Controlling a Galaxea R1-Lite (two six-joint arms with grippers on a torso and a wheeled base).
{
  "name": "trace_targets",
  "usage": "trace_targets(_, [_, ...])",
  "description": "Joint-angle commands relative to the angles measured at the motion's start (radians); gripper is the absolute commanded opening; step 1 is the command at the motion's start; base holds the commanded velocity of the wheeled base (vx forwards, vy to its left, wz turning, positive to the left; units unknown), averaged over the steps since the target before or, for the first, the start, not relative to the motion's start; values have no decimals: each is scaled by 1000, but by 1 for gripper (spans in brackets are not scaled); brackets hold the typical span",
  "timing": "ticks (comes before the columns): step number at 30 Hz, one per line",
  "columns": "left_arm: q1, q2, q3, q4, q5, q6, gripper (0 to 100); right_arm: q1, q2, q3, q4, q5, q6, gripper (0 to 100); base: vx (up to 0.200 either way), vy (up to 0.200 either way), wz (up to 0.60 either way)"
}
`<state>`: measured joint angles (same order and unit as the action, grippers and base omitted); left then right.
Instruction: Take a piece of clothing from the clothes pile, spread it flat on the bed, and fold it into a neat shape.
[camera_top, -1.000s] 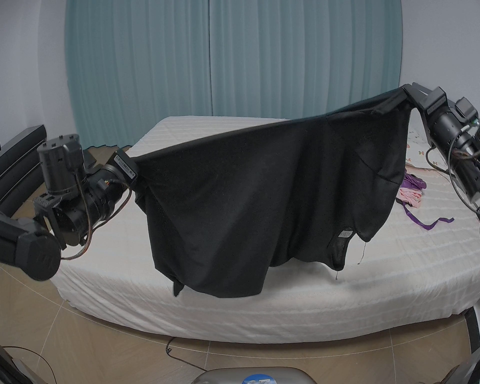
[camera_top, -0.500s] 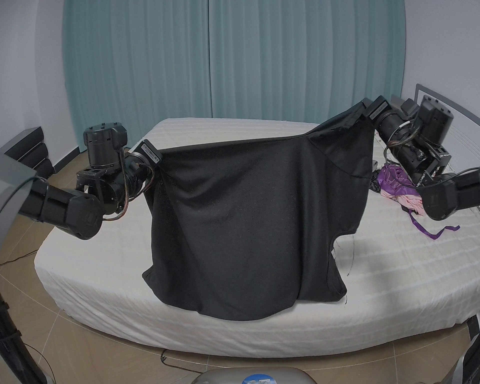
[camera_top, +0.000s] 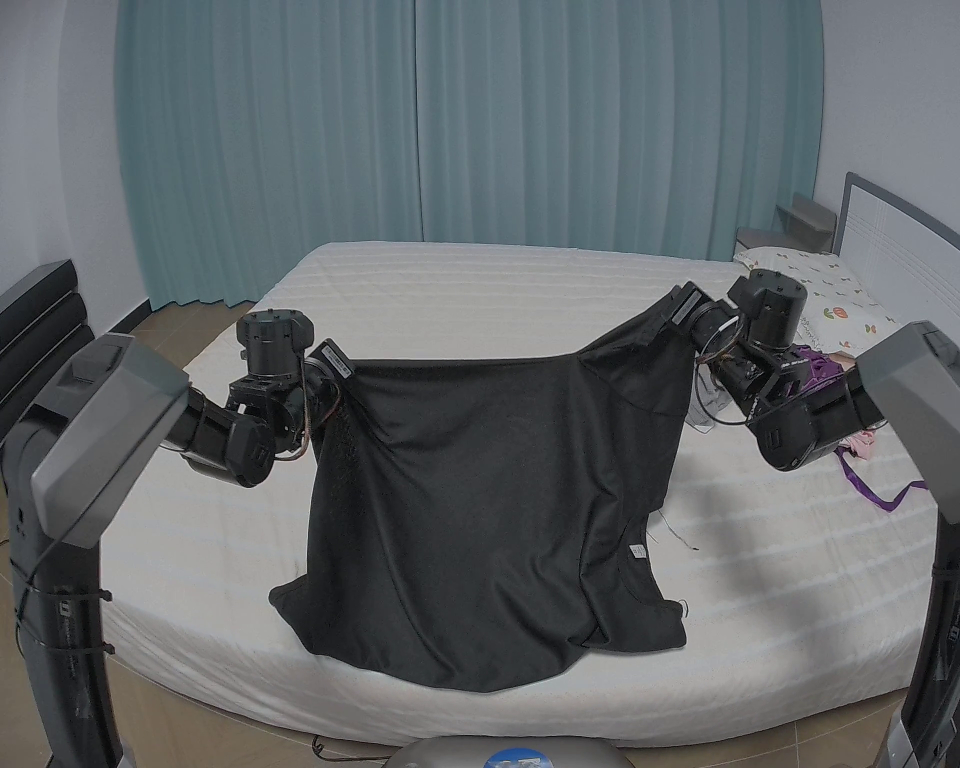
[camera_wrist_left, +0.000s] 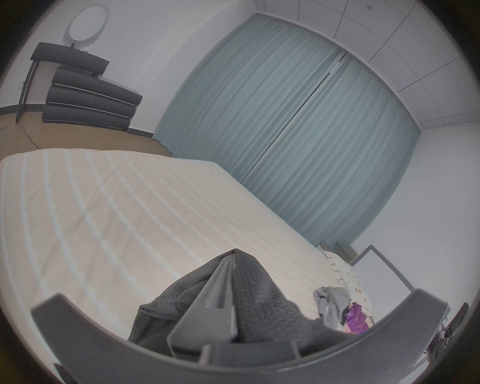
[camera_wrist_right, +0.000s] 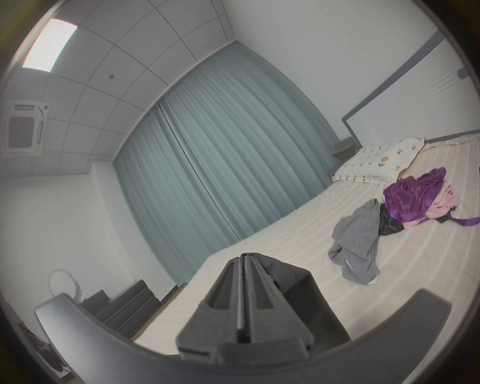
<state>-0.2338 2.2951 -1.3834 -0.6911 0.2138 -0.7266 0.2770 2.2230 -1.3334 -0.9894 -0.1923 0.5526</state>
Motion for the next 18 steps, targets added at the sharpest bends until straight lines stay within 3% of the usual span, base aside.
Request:
trace_targets(1, [-1, 173, -97, 1, 6, 1, 0, -6, 168, -67, 8, -10, -2, 0, 0, 0, 0])
trace_targets(14, [-10, 330, -212, -1, -1, -8, 0, -6, 392, -199, 8, -48, -2, 0, 0, 0, 0])
trace_targets(15, [-10, 339, -221, -1, -1, -8, 100, -2, 403, -204, 8, -48, -2, 0, 0, 0, 0])
trace_targets(16, [-10, 339, -221, -1, -1, -8, 100, -2, 403, -204, 8, -48, -2, 100, 0, 0, 0])
trace_targets(18, [-13, 360, -241, -1, 2, -8, 100, 2, 435, -217, 9, -45, -6, 100, 0, 0, 0])
